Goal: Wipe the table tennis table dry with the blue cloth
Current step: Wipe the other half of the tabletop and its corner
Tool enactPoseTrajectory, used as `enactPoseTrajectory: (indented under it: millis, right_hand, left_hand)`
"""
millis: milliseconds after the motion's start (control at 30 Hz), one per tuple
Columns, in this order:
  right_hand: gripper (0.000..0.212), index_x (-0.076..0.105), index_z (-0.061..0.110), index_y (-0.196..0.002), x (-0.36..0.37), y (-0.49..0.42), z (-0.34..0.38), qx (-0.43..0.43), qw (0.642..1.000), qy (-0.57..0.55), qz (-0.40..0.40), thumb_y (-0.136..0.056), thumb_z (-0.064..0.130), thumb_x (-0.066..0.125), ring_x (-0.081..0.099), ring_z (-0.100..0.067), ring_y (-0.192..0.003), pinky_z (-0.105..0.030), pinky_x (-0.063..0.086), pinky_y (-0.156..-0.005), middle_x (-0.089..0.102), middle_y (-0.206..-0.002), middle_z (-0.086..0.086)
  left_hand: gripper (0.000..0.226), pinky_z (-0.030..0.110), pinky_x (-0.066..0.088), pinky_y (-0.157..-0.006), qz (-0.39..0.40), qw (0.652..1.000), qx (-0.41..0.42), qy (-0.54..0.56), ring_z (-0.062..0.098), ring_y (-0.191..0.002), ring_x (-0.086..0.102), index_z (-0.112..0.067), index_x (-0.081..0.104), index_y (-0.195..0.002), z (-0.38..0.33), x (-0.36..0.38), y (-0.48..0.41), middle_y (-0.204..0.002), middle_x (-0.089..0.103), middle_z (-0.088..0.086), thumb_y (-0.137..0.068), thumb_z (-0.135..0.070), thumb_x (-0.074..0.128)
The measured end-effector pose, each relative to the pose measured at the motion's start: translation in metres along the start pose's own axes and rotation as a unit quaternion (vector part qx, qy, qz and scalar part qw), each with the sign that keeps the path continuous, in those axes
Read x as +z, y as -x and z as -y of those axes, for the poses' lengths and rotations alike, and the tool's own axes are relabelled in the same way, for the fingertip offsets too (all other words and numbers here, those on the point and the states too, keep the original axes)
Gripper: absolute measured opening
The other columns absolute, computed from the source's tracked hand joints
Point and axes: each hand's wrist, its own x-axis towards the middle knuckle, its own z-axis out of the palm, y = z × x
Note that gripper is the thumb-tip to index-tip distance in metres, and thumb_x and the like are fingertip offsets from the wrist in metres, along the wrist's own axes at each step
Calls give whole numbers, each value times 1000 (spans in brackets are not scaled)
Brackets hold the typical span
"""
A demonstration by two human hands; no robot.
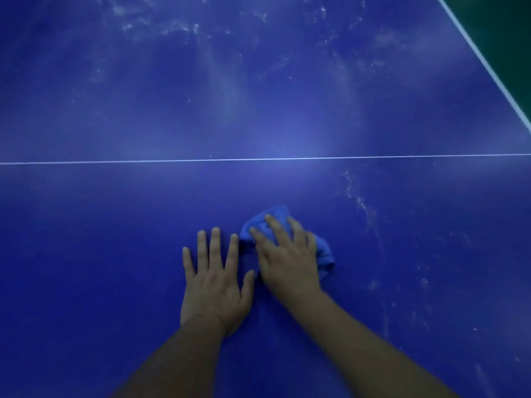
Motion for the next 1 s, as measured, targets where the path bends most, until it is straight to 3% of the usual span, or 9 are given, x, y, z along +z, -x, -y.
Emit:
enactPoseTrajectory:
  millis: [100, 233, 300, 367, 433, 533, 700, 800, 1000]
  right_hand:
    - [38, 64, 37, -128, -6, -64, -75, 163, 986, 29, -18, -94, 38, 47, 48, -41, -124, -54, 41, -94, 53, -147, 0]
    - [40, 51, 39, -143, -26, -91, -129, 351, 936, -30, 9, -105, 42, 39, 26, -37, -142, -54, 22, -113, 31, -161, 6]
    - [39, 56, 36, -140, -21, -78, -98, 320, 947, -6, -36, -103, 39, 43, 34, -41, -137, -57, 30, -107, 38, -159, 1]
    - [41, 61, 34, -134, -7, -55, -43, 186, 980, 16, -65, -96, 38, 46, 43, -43, -128, -56, 38, -96, 48, -152, -4]
    - [42, 63, 34, -131, 6, -37, -1, 67, 997, 19, -30, -93, 40, 44, 43, -41, -128, -54, 39, -94, 52, -148, -3]
    - [40, 64, 36, -127, 4, -65, -26, 31, 999, 14, -5, -92, 40, 44, 49, -40, -123, -51, 42, -91, 55, -145, 0]
    - [41, 51, 39, -142, -27, -121, -168, 346, 938, 14, 18, -104, 42, 37, 34, -40, -137, -56, 29, -109, 36, -158, 3]
    - [44, 44, 37, -148, -37, -114, -173, 433, 901, -10, 10, -106, 43, 30, 21, -39, -145, -56, 19, -114, 26, -163, 4]
    - [42, 61, 36, -131, 0, -45, 0, 68, 998, -2, 10, -96, 46, 39, 44, -39, -129, -53, 38, -97, 52, -148, 0]
  left_hand:
    - [74, 64, 8, -117, -1, 1000, 7, -19, 38, -154, 2, -22, 19, -159, 1, 2, -2, -165, 14, 16, -97, -63, 23]
    - [75, 63, 7, -118, 1, 1000, 8, -28, 38, -154, 1, -27, 18, -160, 2, 1, -2, -165, 14, 17, -97, -68, 17]
    - [74, 64, 8, -117, -3, 999, 11, -34, 39, -153, 4, -26, 20, -159, 2, 2, -1, -165, 16, 18, -97, -67, 19]
    - [74, 65, 10, -116, -7, 999, 13, -31, 40, -153, 9, -25, 23, -159, 3, 2, -2, -164, 19, 19, -97, -66, 23]
    - [74, 65, 13, -115, -13, 999, 16, -33, 40, -152, 11, -24, 25, -158, 3, 3, -3, -163, 20, 19, -96, -65, 25]
    - [74, 65, 13, -115, -8, 999, 16, -34, 40, -152, 11, -25, 27, -157, 2, 2, -3, -163, 21, 19, -96, -65, 26]
    - [75, 64, 10, -116, -3, 999, 13, -37, 40, -153, 9, -25, 25, -158, 2, 0, -3, -164, 19, 18, -96, -68, 19]
    - [75, 64, 10, -116, -7, 999, 12, -31, 41, -152, 10, -25, 26, -158, 2, 0, -4, -163, 21, 19, -97, -67, 19]
    - [73, 65, 12, -115, -6, 999, 17, -30, 41, -152, 12, -24, 24, -158, 2, 1, -3, -163, 20, 20, -98, -66, 18]
